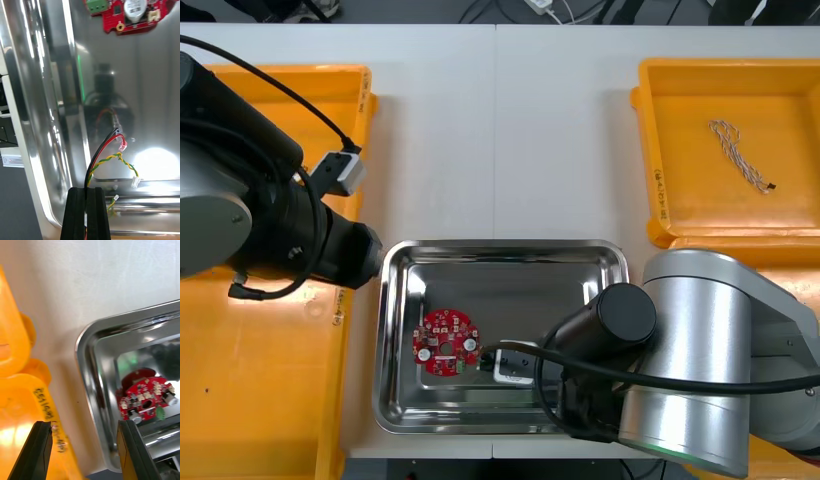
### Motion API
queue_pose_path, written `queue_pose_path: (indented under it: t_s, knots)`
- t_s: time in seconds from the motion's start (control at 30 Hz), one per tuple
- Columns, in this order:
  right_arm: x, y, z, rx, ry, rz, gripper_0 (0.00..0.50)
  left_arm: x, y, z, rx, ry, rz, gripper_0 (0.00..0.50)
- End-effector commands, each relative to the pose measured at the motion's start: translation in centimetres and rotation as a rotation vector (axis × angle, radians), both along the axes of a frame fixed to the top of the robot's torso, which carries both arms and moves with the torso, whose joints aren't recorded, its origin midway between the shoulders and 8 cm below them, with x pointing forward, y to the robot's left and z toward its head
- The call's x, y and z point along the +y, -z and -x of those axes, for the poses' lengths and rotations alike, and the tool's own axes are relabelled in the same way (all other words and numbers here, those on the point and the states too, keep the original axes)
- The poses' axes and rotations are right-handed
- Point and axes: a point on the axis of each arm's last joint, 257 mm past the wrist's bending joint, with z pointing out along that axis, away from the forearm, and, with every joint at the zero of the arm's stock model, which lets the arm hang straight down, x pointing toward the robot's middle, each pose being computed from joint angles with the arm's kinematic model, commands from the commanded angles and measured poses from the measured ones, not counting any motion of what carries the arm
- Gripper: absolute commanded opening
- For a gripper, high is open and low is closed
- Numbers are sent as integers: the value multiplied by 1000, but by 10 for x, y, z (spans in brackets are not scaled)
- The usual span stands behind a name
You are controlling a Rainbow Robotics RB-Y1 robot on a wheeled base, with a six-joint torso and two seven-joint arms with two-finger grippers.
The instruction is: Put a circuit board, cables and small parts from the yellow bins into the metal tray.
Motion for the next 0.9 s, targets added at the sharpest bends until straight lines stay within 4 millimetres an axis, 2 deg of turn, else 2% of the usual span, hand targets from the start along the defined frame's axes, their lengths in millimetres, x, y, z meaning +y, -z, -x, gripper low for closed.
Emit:
queue_pose_path:
  t_s: [0.03,0.23,0.57,0.9]
  knots:
    - [17,5,6,9,-37,-26,0,29,-30,-25,-69,111,-116,500]
    - [23,14,-4,15,-15,-33,0,54,-42,-42,-66,116,-137,500]
    - [19,31,-14,0,-4,-1,0,94,-61,-64,-72,149,-181,500]
    - [16,43,-7,-17,-22,29,0,136,-77,-86,-76,145,-200,500]
